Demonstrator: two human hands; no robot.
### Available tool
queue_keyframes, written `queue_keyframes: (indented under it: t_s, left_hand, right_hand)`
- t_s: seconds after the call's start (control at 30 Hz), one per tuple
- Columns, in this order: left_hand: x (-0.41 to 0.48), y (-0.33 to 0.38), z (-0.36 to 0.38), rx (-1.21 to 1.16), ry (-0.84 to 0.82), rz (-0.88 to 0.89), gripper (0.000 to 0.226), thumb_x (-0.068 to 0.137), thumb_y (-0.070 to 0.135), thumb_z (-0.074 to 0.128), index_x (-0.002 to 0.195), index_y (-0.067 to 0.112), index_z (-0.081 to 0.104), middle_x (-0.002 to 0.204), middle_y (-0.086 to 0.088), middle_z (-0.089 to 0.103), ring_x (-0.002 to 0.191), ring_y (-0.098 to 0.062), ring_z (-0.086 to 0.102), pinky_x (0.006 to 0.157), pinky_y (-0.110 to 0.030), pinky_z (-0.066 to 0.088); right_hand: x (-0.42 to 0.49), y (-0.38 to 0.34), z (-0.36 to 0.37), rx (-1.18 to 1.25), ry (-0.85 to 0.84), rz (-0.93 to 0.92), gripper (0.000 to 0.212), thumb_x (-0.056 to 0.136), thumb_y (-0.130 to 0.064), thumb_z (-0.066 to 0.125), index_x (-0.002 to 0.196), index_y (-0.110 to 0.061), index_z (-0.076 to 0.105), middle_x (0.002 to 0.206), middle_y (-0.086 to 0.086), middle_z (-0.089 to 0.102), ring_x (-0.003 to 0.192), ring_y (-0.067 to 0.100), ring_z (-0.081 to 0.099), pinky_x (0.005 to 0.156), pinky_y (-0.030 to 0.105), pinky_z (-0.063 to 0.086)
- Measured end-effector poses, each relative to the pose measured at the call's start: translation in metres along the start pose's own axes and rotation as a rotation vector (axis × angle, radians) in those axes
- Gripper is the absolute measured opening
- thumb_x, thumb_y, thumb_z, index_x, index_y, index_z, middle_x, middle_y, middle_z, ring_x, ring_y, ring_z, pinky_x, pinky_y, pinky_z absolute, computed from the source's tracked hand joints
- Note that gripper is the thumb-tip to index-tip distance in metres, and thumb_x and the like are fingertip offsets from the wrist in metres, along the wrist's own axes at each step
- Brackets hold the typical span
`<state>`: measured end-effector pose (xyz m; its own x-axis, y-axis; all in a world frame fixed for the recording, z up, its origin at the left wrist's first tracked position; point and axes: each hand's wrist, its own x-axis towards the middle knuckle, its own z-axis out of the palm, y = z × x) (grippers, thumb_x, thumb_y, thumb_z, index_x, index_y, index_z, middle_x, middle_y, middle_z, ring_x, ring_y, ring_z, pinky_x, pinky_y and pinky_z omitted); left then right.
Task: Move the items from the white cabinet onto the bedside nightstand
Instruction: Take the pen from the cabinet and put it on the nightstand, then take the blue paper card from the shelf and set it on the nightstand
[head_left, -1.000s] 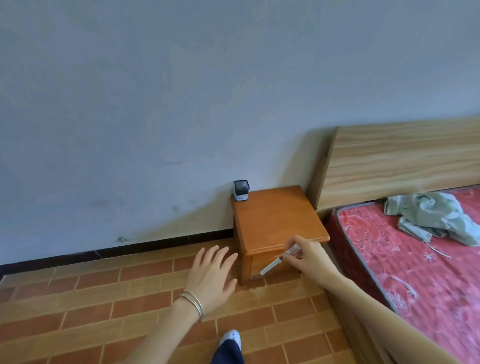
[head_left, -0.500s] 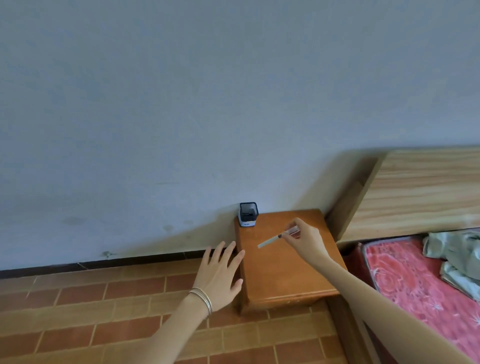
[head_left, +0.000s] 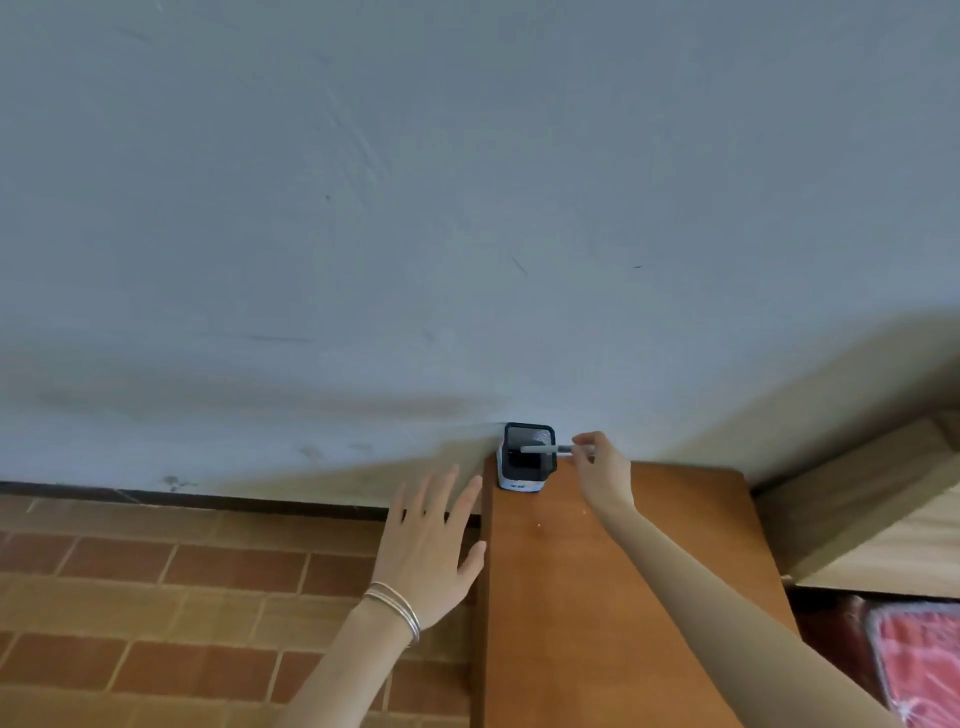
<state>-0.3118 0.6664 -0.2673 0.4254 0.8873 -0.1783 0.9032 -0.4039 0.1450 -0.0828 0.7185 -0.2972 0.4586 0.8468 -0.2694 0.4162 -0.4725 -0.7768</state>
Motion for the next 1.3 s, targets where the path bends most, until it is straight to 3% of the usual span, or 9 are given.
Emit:
queue_keyframes:
  t_s: [0.17, 0.3, 0.4, 0.5, 0.67, 0.77, 0.87, 1.13, 1.3]
  left_hand:
    - [0.009, -0.010, 0.006, -0.032, 0.014, -0.046, 0.061, 0.083, 0.049, 0.033, 0.132, 0.018, 0.052, 0.134, -0.012, 0.053, 0.120, -0.033, 0.052, 0.096, -0.050, 0.045]
    - [0.013, -0.006, 0.002, 0.039, -0.012, -0.056, 0.062, 0.096, 0.050, 0.026, 0.150, 0.025, 0.008, 0.157, -0.006, 0.009, 0.143, -0.026, 0.010, 0.115, -0.046, 0.014]
    - [0.009, -0.005, -0.010, 0.031, -0.020, -0.077, 0.062, 0.094, 0.050, 0.025, 0.150, 0.025, 0.012, 0.157, -0.007, 0.012, 0.143, -0.025, 0.013, 0.115, -0.046, 0.016]
    - [0.000, -0.003, -0.026, -0.015, -0.048, -0.123, 0.062, 0.085, 0.049, 0.030, 0.137, 0.020, 0.045, 0.141, -0.010, 0.046, 0.128, -0.027, 0.045, 0.102, -0.047, 0.040]
    - [-0.020, 0.003, -0.068, -0.018, -0.006, -0.180, 0.061, 0.084, 0.050, 0.031, 0.135, 0.020, 0.048, 0.137, -0.009, 0.050, 0.124, -0.028, 0.049, 0.095, -0.049, 0.045]
    - [-0.046, 0.007, -0.104, -0.017, 0.047, -0.240, 0.060, 0.083, 0.049, 0.033, 0.130, 0.018, 0.053, 0.131, -0.009, 0.055, 0.117, -0.031, 0.054, 0.090, -0.051, 0.048]
    - [-0.082, 0.013, -0.142, 0.003, 0.123, -0.315, 0.059, 0.084, 0.050, 0.035, 0.130, 0.017, 0.054, 0.133, -0.009, 0.054, 0.121, -0.032, 0.051, 0.093, -0.054, 0.045]
    - [-0.214, 0.018, -0.219, 0.104, 0.270, -0.628, 0.058, 0.084, 0.054, 0.037, 0.128, 0.022, 0.057, 0.134, -0.008, 0.054, 0.124, -0.031, 0.048, 0.102, -0.055, 0.037]
    - [-0.321, 0.020, -0.235, 0.144, 0.351, -0.877, 0.059, 0.082, 0.055, 0.037, 0.128, 0.024, 0.058, 0.130, -0.005, 0.058, 0.123, -0.028, 0.051, 0.100, -0.055, 0.038]
  right_hand:
    - [0.026, 0.008, 0.023, -0.025, -0.124, 0.073, 0.031, 0.095, 0.000, 0.037, 0.123, -0.003, 0.050, 0.113, 0.012, 0.065, 0.090, 0.016, 0.054, 0.054, 0.016, 0.039]
    - [0.030, 0.000, 0.022, -0.035, -0.220, 0.085, 0.040, 0.095, -0.002, 0.038, 0.135, -0.005, 0.042, 0.130, 0.010, 0.054, 0.113, 0.026, 0.051, 0.081, 0.026, 0.039]
    - [0.029, -0.005, 0.011, -0.155, -0.324, 0.031, 0.050, 0.094, -0.009, 0.044, 0.142, -0.009, 0.032, 0.139, 0.010, 0.046, 0.125, 0.026, 0.043, 0.093, 0.028, 0.035]
    - [0.019, -0.015, -0.008, -0.419, -0.410, -0.204, 0.051, 0.094, -0.021, 0.050, 0.142, -0.015, 0.035, 0.144, 0.004, 0.041, 0.129, 0.021, 0.039, 0.100, 0.030, 0.033]
    - [-0.015, -0.060, -0.048, -0.840, -0.452, -0.699, 0.057, 0.087, -0.041, 0.043, 0.141, -0.023, 0.036, 0.145, -0.005, 0.038, 0.135, 0.016, 0.030, 0.106, 0.030, 0.026]
    - [-0.045, -0.101, -0.074, -0.958, -0.364, -0.928, 0.062, 0.077, -0.050, 0.034, 0.129, -0.022, 0.053, 0.132, -0.002, 0.055, 0.126, 0.021, 0.046, 0.099, 0.039, 0.040]
    - [-0.079, -0.148, -0.094, -0.998, -0.356, -1.143, 0.058, 0.078, -0.050, 0.037, 0.122, -0.020, 0.058, 0.124, 0.000, 0.061, 0.119, 0.024, 0.054, 0.096, 0.044, 0.044]
    - [-0.192, -0.261, -0.093, -0.942, -0.508, -1.678, 0.058, 0.083, -0.047, 0.031, 0.128, -0.018, 0.055, 0.132, 0.007, 0.055, 0.123, 0.028, 0.050, 0.101, 0.047, 0.025]
    - [-0.282, -0.308, -0.055, -0.856, -0.612, -1.988, 0.066, 0.096, -0.050, 0.006, 0.130, -0.019, 0.054, 0.133, 0.006, 0.055, 0.122, 0.024, 0.051, 0.103, 0.047, 0.028]
